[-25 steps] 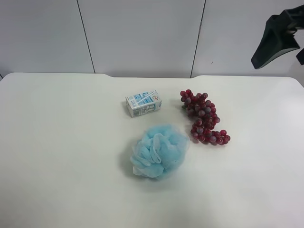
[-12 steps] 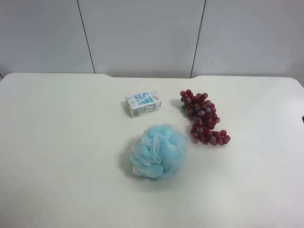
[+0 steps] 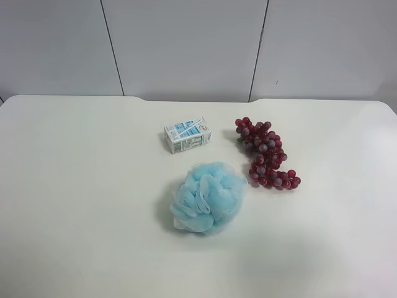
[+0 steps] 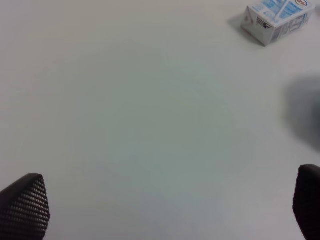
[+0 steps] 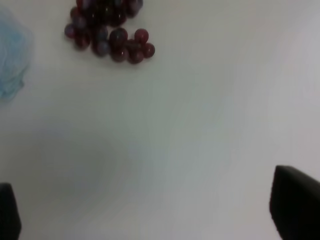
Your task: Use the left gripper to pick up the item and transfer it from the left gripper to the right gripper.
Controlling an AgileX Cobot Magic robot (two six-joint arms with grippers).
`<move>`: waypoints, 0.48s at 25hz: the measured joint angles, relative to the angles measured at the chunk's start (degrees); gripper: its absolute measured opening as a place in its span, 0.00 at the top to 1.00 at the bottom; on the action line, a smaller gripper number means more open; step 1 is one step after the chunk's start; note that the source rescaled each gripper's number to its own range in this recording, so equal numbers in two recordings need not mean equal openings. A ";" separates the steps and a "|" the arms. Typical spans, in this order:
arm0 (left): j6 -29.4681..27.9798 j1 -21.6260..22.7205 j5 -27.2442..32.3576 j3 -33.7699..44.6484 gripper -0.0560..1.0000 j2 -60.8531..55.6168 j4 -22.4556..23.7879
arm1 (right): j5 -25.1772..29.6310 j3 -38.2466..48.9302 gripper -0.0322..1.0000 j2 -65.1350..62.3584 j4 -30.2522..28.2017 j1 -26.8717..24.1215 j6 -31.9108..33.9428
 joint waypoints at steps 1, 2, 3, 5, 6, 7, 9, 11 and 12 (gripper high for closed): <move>0.00 0.00 0.00 0.00 0.00 0.00 0.00 | -0.75 0.45 0.00 -1.83 -0.07 0.00 0.24; 0.00 0.00 0.00 0.00 0.00 0.00 0.00 | -1.46 0.98 0.00 -3.28 -0.19 0.00 0.56; 0.00 0.00 0.00 0.00 0.00 0.00 0.00 | -1.85 1.51 0.00 -4.90 -0.36 0.00 0.70; 0.00 0.00 0.00 0.00 0.00 0.00 0.00 | -2.96 2.56 0.00 -7.73 -0.61 0.00 1.01; 0.00 0.00 0.00 0.00 0.00 0.00 0.00 | -3.24 2.75 0.00 -9.02 -0.80 0.00 1.07; 0.00 0.00 0.00 0.00 0.00 0.00 -0.06 | -3.44 2.93 0.00 -10.24 -0.83 0.00 1.07; 0.00 0.00 0.00 0.00 0.00 0.00 -0.06 | -3.71 3.02 0.00 -11.37 -0.89 0.00 1.07; 0.00 0.00 -0.02 0.00 0.00 0.00 -0.06 | -3.95 3.02 0.00 -11.42 -0.89 0.00 1.07; 0.00 0.00 -0.02 0.00 0.00 0.00 -0.06 | -3.95 3.02 0.00 -11.42 -0.89 0.00 1.08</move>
